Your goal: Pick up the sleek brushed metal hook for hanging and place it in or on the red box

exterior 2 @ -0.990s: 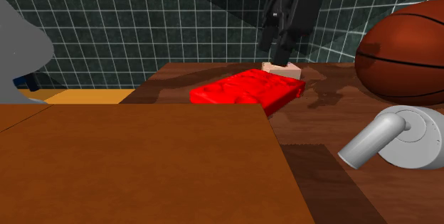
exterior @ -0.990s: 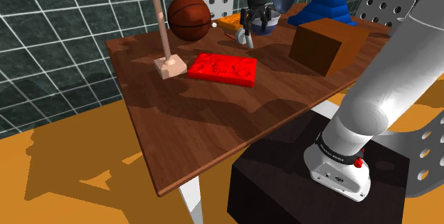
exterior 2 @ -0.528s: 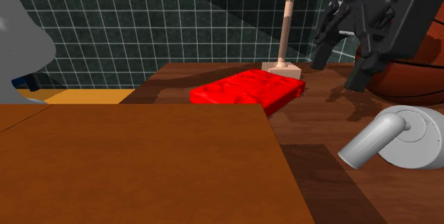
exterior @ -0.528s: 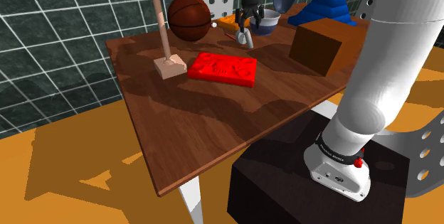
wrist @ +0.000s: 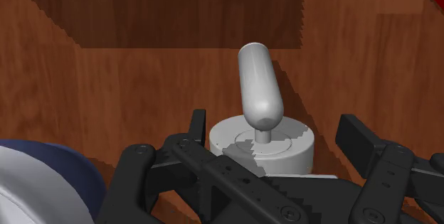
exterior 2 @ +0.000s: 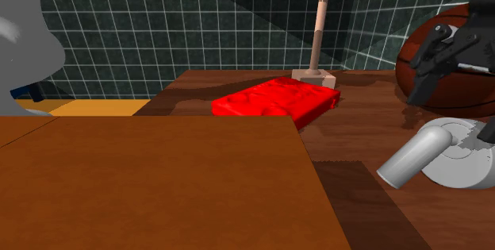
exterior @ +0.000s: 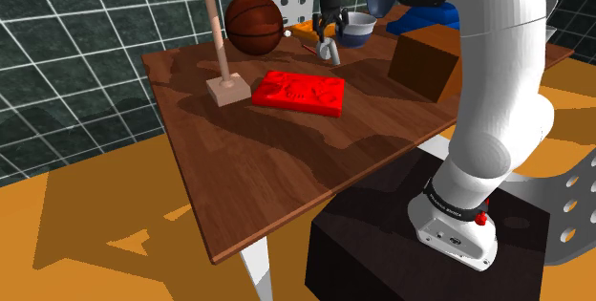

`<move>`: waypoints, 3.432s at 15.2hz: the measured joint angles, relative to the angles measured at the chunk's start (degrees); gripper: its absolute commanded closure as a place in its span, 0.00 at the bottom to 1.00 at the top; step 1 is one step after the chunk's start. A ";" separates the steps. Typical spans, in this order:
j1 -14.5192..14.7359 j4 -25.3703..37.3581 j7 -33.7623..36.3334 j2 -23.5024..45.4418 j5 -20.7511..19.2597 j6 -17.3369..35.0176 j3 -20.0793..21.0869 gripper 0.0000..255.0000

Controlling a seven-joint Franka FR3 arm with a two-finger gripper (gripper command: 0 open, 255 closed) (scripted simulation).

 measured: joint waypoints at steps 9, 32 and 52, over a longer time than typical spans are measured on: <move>0.25 -5.53 -0.11 -0.41 -0.08 5.11 -0.02 0.00; 0.02 -0.15 -0.11 -0.92 -0.25 -0.70 -0.16 1.00; 4.46 -0.15 4.93 -9.35 -1.64 -9.05 0.71 1.00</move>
